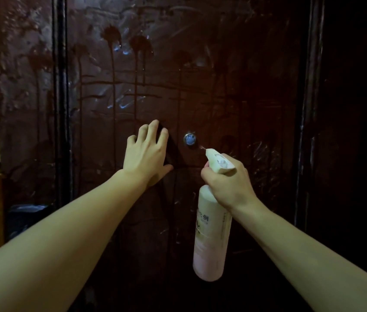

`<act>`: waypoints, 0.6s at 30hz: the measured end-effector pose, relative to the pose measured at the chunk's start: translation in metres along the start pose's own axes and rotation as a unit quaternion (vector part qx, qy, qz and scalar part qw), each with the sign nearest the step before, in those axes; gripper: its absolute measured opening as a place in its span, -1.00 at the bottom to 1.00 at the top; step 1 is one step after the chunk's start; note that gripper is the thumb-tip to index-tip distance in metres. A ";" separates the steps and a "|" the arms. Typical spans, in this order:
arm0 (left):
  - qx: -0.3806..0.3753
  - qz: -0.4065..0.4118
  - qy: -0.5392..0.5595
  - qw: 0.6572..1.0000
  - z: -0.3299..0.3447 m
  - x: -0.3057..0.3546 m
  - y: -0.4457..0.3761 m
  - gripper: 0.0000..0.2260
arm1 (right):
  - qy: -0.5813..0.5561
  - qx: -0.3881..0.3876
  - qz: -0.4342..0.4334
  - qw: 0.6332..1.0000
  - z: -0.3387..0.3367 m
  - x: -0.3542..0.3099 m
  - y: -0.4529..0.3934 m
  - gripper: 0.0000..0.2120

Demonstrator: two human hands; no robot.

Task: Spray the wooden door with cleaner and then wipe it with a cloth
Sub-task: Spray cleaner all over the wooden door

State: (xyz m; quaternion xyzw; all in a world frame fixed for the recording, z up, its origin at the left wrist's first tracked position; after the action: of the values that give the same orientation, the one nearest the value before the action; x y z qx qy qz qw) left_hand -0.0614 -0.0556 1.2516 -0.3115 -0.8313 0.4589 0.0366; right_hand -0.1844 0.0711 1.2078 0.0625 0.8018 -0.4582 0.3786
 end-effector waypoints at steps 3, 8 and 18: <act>-0.007 0.018 -0.012 1.000 0.002 -0.003 0.000 -0.14 | 0.011 0.007 -0.007 1.000 0.007 -0.007 0.001 -0.87; -0.010 0.048 -0.024 0.999 0.004 -0.009 0.002 -0.15 | -0.003 0.025 0.002 1.000 0.011 -0.004 0.001 -0.92; 0.002 0.052 -0.027 0.998 0.009 -0.022 0.008 -0.15 | 0.016 -0.004 -0.010 1.000 0.040 -0.012 0.003 -0.82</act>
State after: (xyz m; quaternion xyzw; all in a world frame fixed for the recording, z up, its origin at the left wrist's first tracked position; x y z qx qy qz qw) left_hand -0.0425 -0.0710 1.2449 -0.3418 -0.8135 0.4704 -0.0091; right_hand -0.1522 0.0448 1.2018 0.0604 0.8104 -0.4572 0.3614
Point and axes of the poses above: each hand's wrist, its own y-axis away from the middle knuckle, its own z-axis out of the palm, x = y × z, the point moved 10 cm from there along -y, towards the middle knuckle, and after that the axes turned 4 degrees about -x, right-handed, at the moved point
